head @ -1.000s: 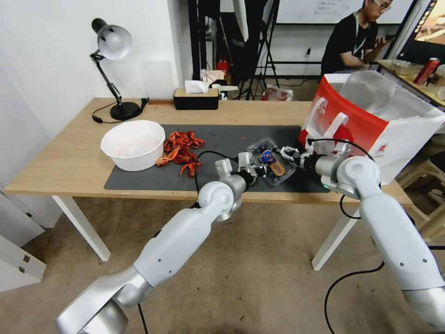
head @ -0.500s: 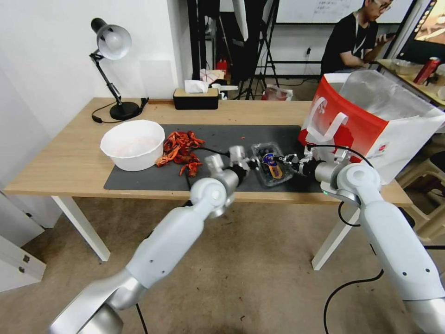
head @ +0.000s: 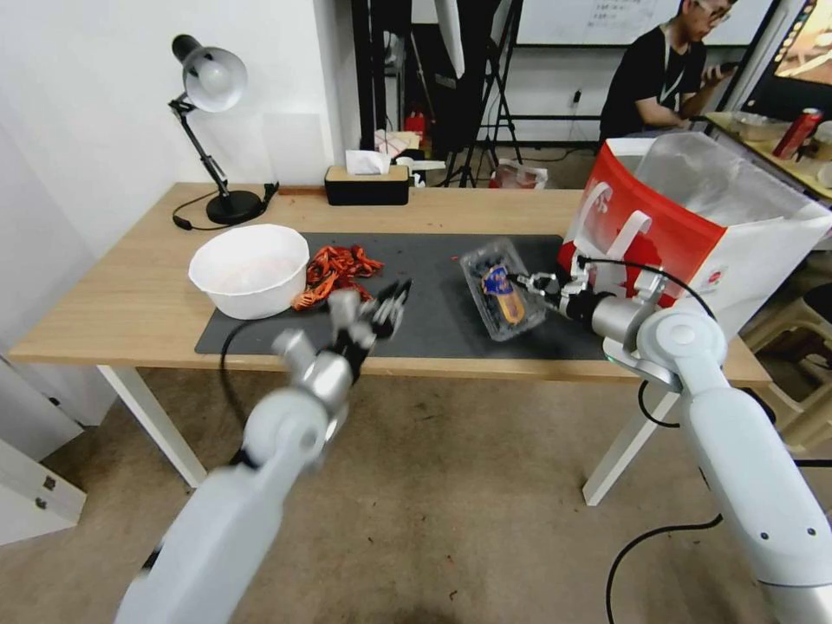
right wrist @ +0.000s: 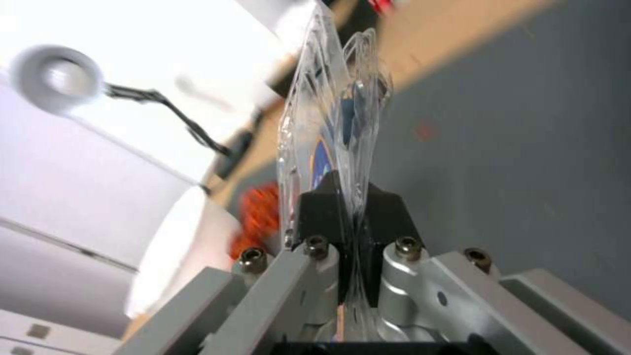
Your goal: Close the takeout container lid, then place the container into the takeout bag.
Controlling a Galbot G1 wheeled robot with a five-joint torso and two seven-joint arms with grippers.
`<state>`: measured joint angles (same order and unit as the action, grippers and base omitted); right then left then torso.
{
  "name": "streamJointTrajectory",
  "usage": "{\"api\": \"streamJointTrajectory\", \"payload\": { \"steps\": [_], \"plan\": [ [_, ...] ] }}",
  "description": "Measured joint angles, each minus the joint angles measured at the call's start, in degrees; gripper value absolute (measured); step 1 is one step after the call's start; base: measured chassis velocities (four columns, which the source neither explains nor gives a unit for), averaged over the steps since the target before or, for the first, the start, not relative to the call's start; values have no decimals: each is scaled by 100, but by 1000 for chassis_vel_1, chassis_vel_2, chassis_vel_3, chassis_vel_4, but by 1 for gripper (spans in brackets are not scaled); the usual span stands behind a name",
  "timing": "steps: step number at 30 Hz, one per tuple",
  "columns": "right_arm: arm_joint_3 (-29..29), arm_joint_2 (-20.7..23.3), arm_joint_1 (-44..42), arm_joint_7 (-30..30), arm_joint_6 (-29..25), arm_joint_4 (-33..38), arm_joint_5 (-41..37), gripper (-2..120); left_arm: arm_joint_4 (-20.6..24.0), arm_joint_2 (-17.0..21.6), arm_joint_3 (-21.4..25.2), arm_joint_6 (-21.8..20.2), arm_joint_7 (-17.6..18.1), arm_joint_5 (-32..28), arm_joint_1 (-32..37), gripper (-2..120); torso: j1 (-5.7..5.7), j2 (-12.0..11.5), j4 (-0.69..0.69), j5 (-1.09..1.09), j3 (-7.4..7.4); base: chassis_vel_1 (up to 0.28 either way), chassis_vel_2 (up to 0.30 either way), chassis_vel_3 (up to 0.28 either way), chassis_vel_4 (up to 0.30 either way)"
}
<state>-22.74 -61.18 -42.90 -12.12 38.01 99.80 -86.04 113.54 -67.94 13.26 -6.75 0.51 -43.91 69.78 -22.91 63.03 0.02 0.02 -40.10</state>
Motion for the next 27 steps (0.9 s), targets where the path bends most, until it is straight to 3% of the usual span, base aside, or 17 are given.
{"api": "streamJointTrajectory", "payload": {
  "steps": [4, 5, 7, 8, 10, 12, 13, 15, 16, 18, 20, 24, 27],
  "plan": [
    [54, -7, 225, 99, -269, 144, 84, 0, 279, -62, 281, 152, -101, 397, 534, 51, 0, 0, -1, -1, 0, 0, 0, 0, 0],
    [61, 23, 413, 128, -469, 248, 164, 0, 432, -89, 469, 254, -165, 620, 872, 63, 0, 0, -1, -1, 0, 0, 0, 0, 0],
    [60, 62, 540, 135, -637, 318, 236, 0, 510, -98, 600, 363, -200, 768, 1097, 66, 0, 0, -2, -1, 1, 0, 0, 0, 0],
    [19, 133, 673, 124, -835, 401, 340, 0, 565, -103, 742, 500, -250, 935, 1334, 74, 0, 0, -1, -2, 0, 0, 0, 0, 0],
    [-13, 180, 733, 103, -935, 443, 418, 0, 589, -106, 811, 559, -269, 1015, 1443, 76, 0, 0, 0, -2, 0, 0, 0, 0, 0],
    [-172, 458, 911, -2, -1375, 594, 1063, 0, 654, -164, 1030, 766, -336, 1243, 1833, 87, 0, 1, -2, -2, 0, 0, 0, 0, 0],
    [-172, 458, 911, -2, -1375, 594, 1063, 0, 654, -164, 1030, 766, -336, 1243, 1833, 87, 0, 1, -2, -2, 0, 0, 0, 0, 0],
    [-310, 797, 971, -152, -1700, 676, 1933, 0, 646, -251, 1098, 929, -342, 1485, 2018, 97, -1, 0, -2, -4, 0, 0, 0, 0, 0],
    [-382, 1006, 980, -267, -1836, 689, 2526, 0, 617, -304, 1104, 1025, -347, 1621, 2089, 99, -1, 0, -3, -1, 0, 0, 0, 0, 0],
    [-408, 1090, 977, -307, -1870, 688, 2793, 0, 605, -324, 1104, 1053, -350, 1665, 2112, 99, -1, 0, -4, -2, 0, 0, 0, 0, 0],
    [-580, 1532, 861, -596, -1936, 707, 3689, 0, 573, -419, 1077, 1156, -369, 1854, 2205, 100, -1, 0, -4, -4, 0, 0, 0, 0, 0],
    [-738, 1898, 583, -1009, -1858, 654, 3938, 0, 547, -509, 1016, 1199, -423, 2003, 2241, 100, 0, 1, -5, -2, 0, 0, 0, 0, 0],
    [-780, 1942, 369, -1048, -1864, 539, 3977, 0, 526, -556, 976, 1208, -444, 2080, 2241, 100, -1, 0, -2, -4, -1, 0, 0, 0, 0]
  ]
}}
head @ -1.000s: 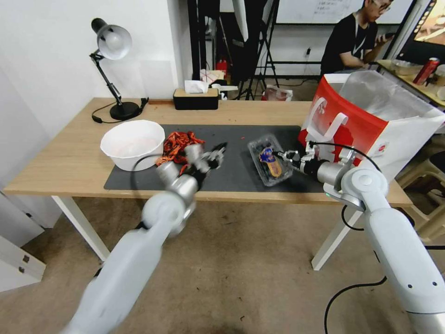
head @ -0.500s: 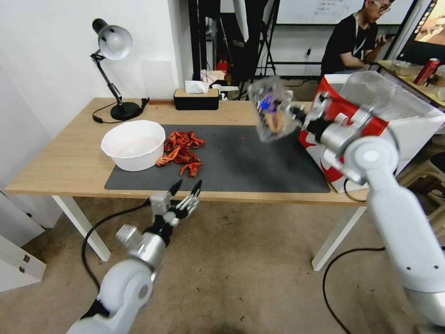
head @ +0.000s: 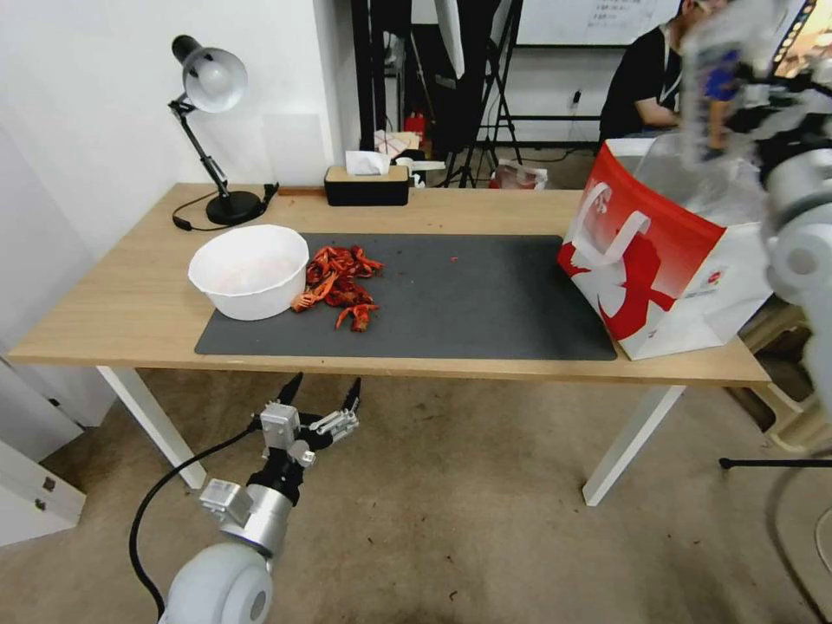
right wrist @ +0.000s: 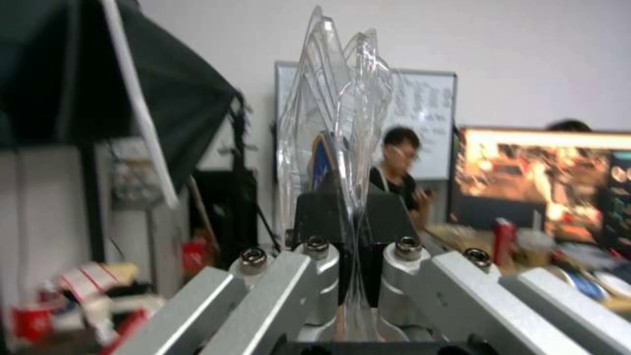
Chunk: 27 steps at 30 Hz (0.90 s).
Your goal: Close the takeout container lid, then place the container into the takeout bag.
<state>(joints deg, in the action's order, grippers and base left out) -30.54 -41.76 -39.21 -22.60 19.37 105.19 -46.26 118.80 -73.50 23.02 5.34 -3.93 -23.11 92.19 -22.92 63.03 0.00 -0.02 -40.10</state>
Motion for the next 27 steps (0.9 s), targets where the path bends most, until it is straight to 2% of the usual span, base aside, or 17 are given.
{"api": "streamJointTrajectory", "payload": {
  "steps": [7, 11, 13, 15, 16, 17, 19, 22, 23, 24, 26, 27],
  "plan": [
    [-28, -163, -425, -64, 135, -85, -300, 0, -33, -66, -102, 1, 0, 75, 32, 100, -1, -1, 0, 1, 0, 0, 0, 0, 0],
    [-28, -250, -473, -226, 301, -21, -796, 10, -34, -91, -97, -2, 5, 77, 40, 100, 0, -1, 0, 4, 0, 0, 0, 0, 0],
    [-19, -310, -453, -291, 344, -20, -952, 23, -25, -94, -61, -10, 7, 76, 41, 100, -1, -1, 0, 2, 0, 0, 0, 0, 0],
    [-16, -314, -439, -291, 346, -24, -962, 25, -22, -94, -56, -11, 7, 75, 41, 100, -1, -1, 0, 3, 0, 0, 0, 0, 0],
    [-3, -322, -408, -292, 349, -31, -970, 32, -22, -93, -42, -11, 7, 74, 43, 100, -1, -1, 0, 3, 0, 0, 0, 0, 0],
    [-3, -322, -408, -292, 349, -31, -970, 32, -22, -93, -42, -11, 7, 74, 43, 100, -1, -1, 0, 3, 0, 0, 0, 0, 0],
    [11, -325, -380, -272, 349, -35, -953, 44, -23, -95, -7, 4, 18, 68, 44, 100, 0, -1, 0, 3, 0, 0, 0, 0, 0],
    [15, -326, -377, -242, 330, -19, -944, 53, -24, -95, 23, 25, 22, 63, 54, 100, 0, -1, 0, 2, 0, 0, 0, 0, 0],
    [17, -326, -379, -160, 244, -8, -916, 58, -24, -93, 40, 31, 27, 63, 61, 100, -1, -1, 0, 2, 0, 0, 0, 0, 0],
    [17, -326, -379, -160, 244, -8, -916, 58, -24, -93, 40, 31, 27, 63, 61, 100, -1, -1, 0, 2, 0, 0, 0, 0, 0],
    [18, -321, -409, 359, -233, 44, -913, 68, -16, -85, 72, 35, 38, 65, 66, 100, -1, -1, 0, 2, 0, 0, 0, 0, 0],
    [18, -321, -409, 359, -233, 44, -913, 68, -16, -85, 72, 35, 38, 65, 66, 100, -1, -1, 0, 2, 0, 0, 0, 0, 0]
  ]
}}
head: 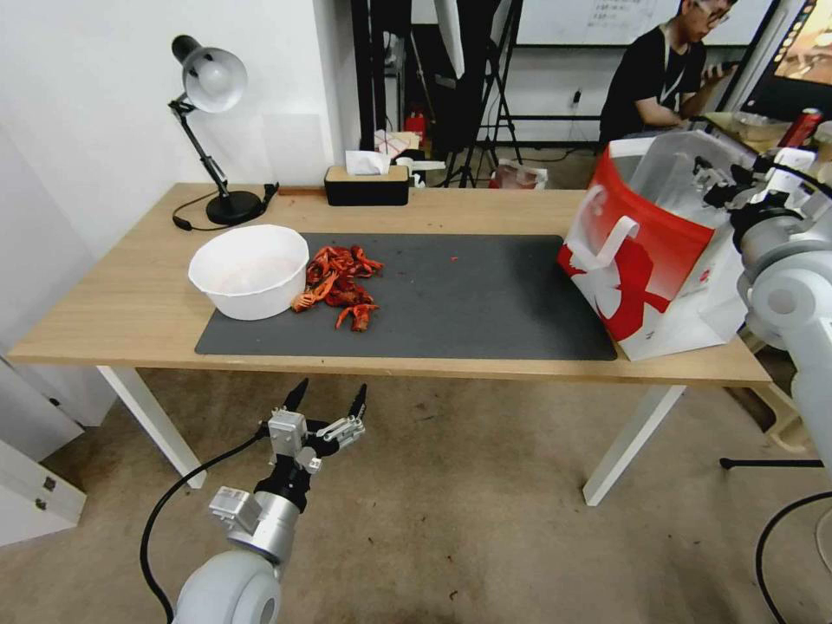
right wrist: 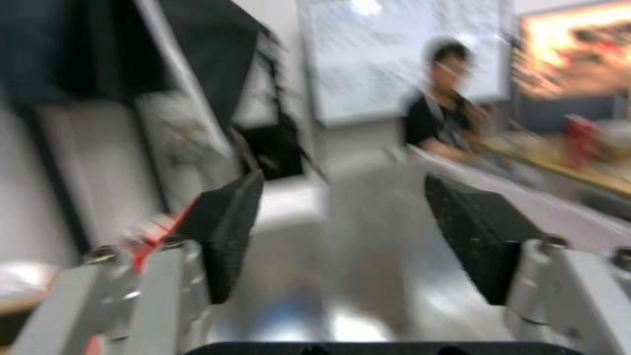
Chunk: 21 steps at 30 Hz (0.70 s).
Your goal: Close the takeout container lid, then place the container into the takeout bag.
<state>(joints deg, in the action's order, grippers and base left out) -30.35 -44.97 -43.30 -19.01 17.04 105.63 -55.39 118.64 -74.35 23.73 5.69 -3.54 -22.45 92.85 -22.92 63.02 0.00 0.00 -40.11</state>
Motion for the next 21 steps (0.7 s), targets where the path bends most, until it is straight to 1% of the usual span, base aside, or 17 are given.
{"api": "streamJointTrajectory", "payload": {
  "steps": [2, 3, 5, 7, 8, 10, 11, 12, 13, 15, 16, 17, 18, 19, 20, 21],
  "plan": [
    [1, 6, -62, 565, -489, 122, -26, 76, 7, 1, 15, 16, 16, 1, -7, 100, 0, 0, 1, 1, 0, 0, 0, 0, 0],
    [3, 9, -173, 898, -742, 318, -73, 84, 7, -4, 20, 40, 33, 1, -12, 100, 0, 0, 1, 1, 0, 0, 0, 0, 0],
    [4, 11, -221, 992, -799, 394, -86, 85, 7, -7, 21, 49, 37, 1, -12, 100, 0, 0, 1, 2, 0, 0, 0, 0, 0],
    [3, 20, -736, 1464, -1076, 849, -66, 97, 3, -30, 39, 105, 49, 41, -1, 100, 0, 0, 2, 1, 1, 0, 0, 0, 0],
    [3, 20, -736, 1464, -1076, 849, -66, 97, 3, -30, 39, 105, 49, 41, -1, 100, 0, 0, 2, 1, 1, 0, 0, 0, 0],
    [1, 20, -1156, 1654, -1241, 1091, 107, 99, -9, -42, 58, 141, 49, 72, 15, 100, 0, 0, 0, -1, 0, 0, 0, 0, 0],
    [0, -16, -1551, 1775, -1414, 1288, 402, 100, -30, -48, 80, 168, 52, 105, 30, 100, 1, 0, -1, 1, 1, 0, 0, 0, 0],
    [0, -16, -1551, 1775, -1414, 1288, 402, 100, -30, -48, 80, 168, 52, 105, 30, 100, 1, 0, -1, 1, 1, 0, 0, 0, 0],
    [-3, -59, -1803, 1834, -1536, 1372, 623, 100, -48, -51, 98, 187, 55, 134, 42, 100, 1, 0, 0, 1, 1, 0, 0, 0, 0],
    [-39, -218, -2492, 1952, -1835, 1490, 1208, 100, -101, -56, 153, 257, 49, 201, 77, 100, 1, 0, 1, 1, 1, 0, 0, 0, 0],
    [-39, -218, -2492, 1952, -1835, 1490, 1208, 100, -101, -56, 153, 257, 49, 201, 77, 100, 1, 0, 1, 1, 1, 0, 0, 0, 0],
    [-45, -280, -2736, 1975, -1961, 1507, 1391, 100, -116, -59, 169, 276, 48, 226, 86, 100, 0, 0, 0, 1, 1, 0, 0, 0, 0],
    [-49, -371, -3016, 1980, -2117, 1515, 1631, 100, -135, -65, 185, 297, 48, 262, 101, 100, 1, 0, -2, -1, 1, 0, 0, 0, 0],
    [-64, -538, -3440, 1968, -2346, 1528, 1990, 100, -163, -78, 201, 325, 52, 321, 121, 100, 1, 0, -1, 0, 1, 0, 0, 0, 0],
    [-64, -538, -3440, 1968, -2346, 1528, 1990, 100, -163, -78, 201, 325, 52, 321, 121, 100, 1, 0, -1, 0, 1, 0, 0, 0, 0],
    [-65, -620, -3637, 1940, -2465, 1528, 2139, 100, -181, -87, 206, 337, 60, 355, 130, 100, 1, 0, -1, -1, 1, 0, 0, 0, 0]
  ]
}}
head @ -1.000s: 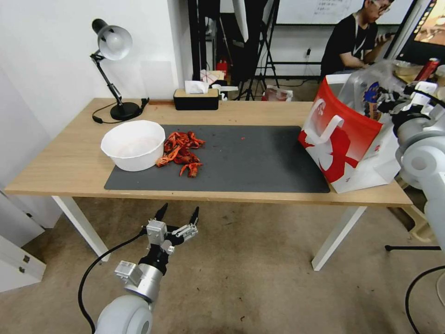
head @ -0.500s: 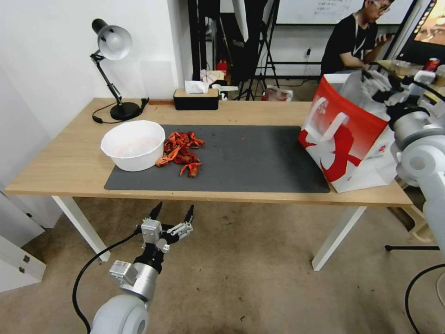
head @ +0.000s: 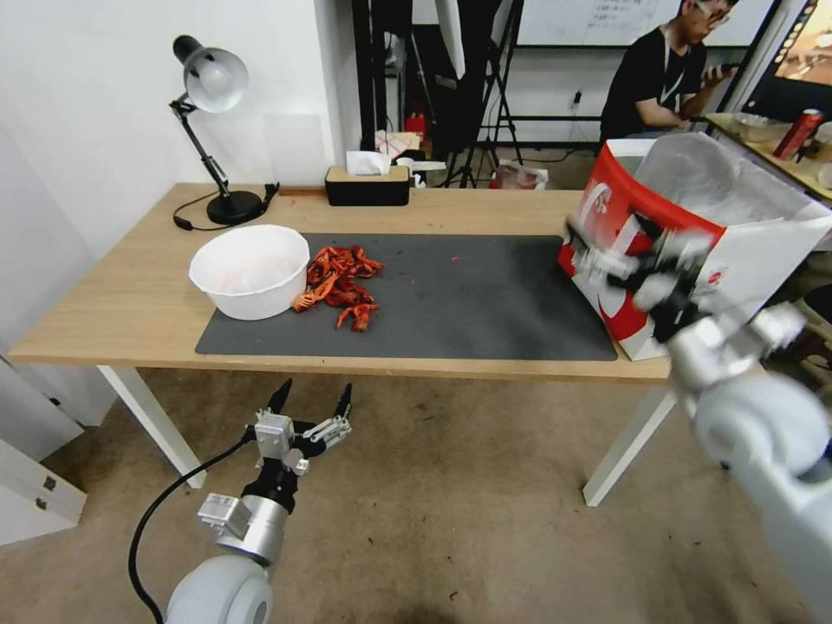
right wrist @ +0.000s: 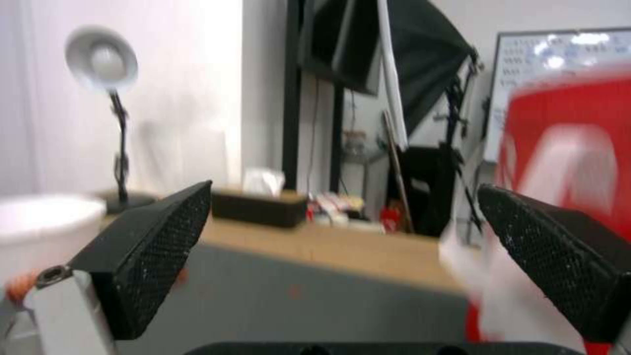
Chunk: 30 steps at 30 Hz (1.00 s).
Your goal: Close the takeout container lid, then place the container into the takeout bag.
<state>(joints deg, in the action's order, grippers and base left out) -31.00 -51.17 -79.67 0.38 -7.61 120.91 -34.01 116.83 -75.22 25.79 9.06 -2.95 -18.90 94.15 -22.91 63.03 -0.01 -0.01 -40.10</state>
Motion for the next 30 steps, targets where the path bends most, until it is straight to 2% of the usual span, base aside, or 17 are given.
{"api": "streamJointTrajectory", "payload": {
  "steps": [2, 7, 14, 17, 23, 30],
  "plan": [
    [0, -212, -426, -102, -327, -49, 365, 100, -67, -36, 0, 51, 34, 100, 15, 100, 0, 0, 0, 2, 0, 0, 0, 0, 0],
    [-8, -470, -973, -472, -764, -224, 740, 100, -186, -147, -3, 221, 49, 244, 36, 100, 0, 0, 1, 1, 0, 0, 0, 0, 0],
    [53, -755, -1412, -900, -1075, -427, 1048, 100, -249, -278, 81, 346, 48, 366, 89, 100, 0, 0, 1, 1, -1, 0, 0, 0, 0],
    [71, -832, -1526, -907, -1156, -476, 1051, 100, -257, -297, 81, 368, 45, 383, 108, 100, 0, 0, 1, 1, -1, 0, 0, 0, 0],
    [185, -1105, -1771, -784, -1646, -832, 1024, 100, -399, -391, 70, 587, 43, 468, 100, 100, 0, 0, 1, 1, -1, 0, 0, 0, 0],
    [271, -1257, -1780, -663, -1786, -1020, 988, 100, -484, -455, 67, 766, 79, 538, 90, 100, 0, 0, 1, 1, -1, 0, 0, 0, 0]
  ]
}}
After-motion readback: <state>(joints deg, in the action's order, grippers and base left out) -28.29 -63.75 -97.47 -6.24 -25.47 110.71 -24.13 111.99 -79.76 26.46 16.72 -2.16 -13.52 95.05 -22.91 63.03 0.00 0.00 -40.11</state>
